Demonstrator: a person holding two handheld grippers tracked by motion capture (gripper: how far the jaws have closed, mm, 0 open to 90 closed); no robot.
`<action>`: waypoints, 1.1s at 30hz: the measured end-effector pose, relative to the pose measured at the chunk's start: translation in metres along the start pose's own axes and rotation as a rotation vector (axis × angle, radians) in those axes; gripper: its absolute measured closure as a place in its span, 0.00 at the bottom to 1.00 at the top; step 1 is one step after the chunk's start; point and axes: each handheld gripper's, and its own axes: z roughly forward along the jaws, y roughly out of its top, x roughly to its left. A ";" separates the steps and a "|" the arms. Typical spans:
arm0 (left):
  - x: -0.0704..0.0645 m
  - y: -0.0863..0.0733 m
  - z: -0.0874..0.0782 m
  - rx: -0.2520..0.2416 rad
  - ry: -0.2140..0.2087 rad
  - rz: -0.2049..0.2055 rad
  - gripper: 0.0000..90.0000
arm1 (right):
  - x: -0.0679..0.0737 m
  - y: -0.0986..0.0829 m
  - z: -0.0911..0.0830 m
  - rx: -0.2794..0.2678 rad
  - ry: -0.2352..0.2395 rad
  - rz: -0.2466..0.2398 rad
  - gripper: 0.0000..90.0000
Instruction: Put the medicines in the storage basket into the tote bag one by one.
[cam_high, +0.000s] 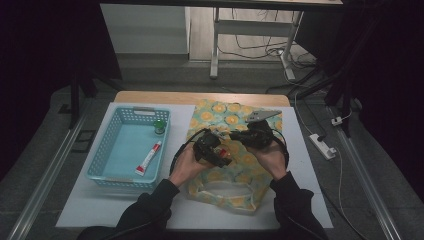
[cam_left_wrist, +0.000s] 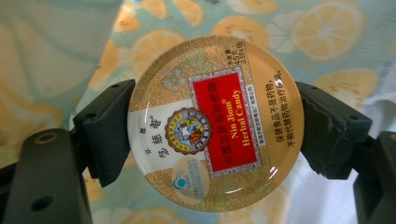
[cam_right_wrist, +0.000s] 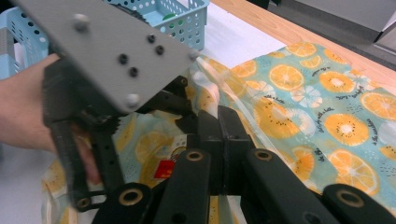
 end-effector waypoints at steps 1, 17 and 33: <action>0.002 -0.001 0.001 -0.002 0.005 -0.007 0.22 | 0.000 0.000 0.001 0.003 0.001 0.001 1.00; 0.016 -0.003 0.026 0.030 0.033 -0.035 0.22 | -0.006 -0.009 0.014 0.034 -0.011 0.017 1.00; 0.017 -0.006 0.032 0.023 0.054 -0.041 0.17 | -0.008 -0.012 0.017 0.040 -0.013 0.022 1.00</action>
